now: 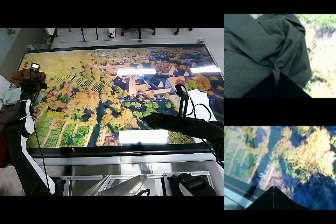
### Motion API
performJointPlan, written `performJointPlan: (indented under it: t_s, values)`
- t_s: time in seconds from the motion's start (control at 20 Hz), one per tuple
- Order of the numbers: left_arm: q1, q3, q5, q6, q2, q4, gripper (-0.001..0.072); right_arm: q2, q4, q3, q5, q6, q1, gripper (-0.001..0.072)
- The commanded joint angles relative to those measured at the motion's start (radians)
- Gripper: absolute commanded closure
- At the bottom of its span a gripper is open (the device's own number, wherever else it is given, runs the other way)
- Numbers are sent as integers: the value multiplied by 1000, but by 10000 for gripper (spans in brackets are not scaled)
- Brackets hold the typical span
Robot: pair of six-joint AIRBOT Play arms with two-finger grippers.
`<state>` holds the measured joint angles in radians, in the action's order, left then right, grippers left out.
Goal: Fold the shirts.
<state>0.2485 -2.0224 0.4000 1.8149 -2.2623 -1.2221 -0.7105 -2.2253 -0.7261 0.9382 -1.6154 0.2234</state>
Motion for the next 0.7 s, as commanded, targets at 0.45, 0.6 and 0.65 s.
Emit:
performJointPlan:
  t_s: [0.45, 0.6, 0.65]
  values:
    - [-18, 32, 348, 2, 168, 51, 687, 0, 0, 0, 0, 0, 1, 694]
    - [-7, 32, 551, 3, 251, 49, 686, 0, 0, 0, 0, 0, 1, 694]
    - [-6, 32, 613, 3, 277, 50, 686, 0, 0, 0, 0, 0, 1, 694]
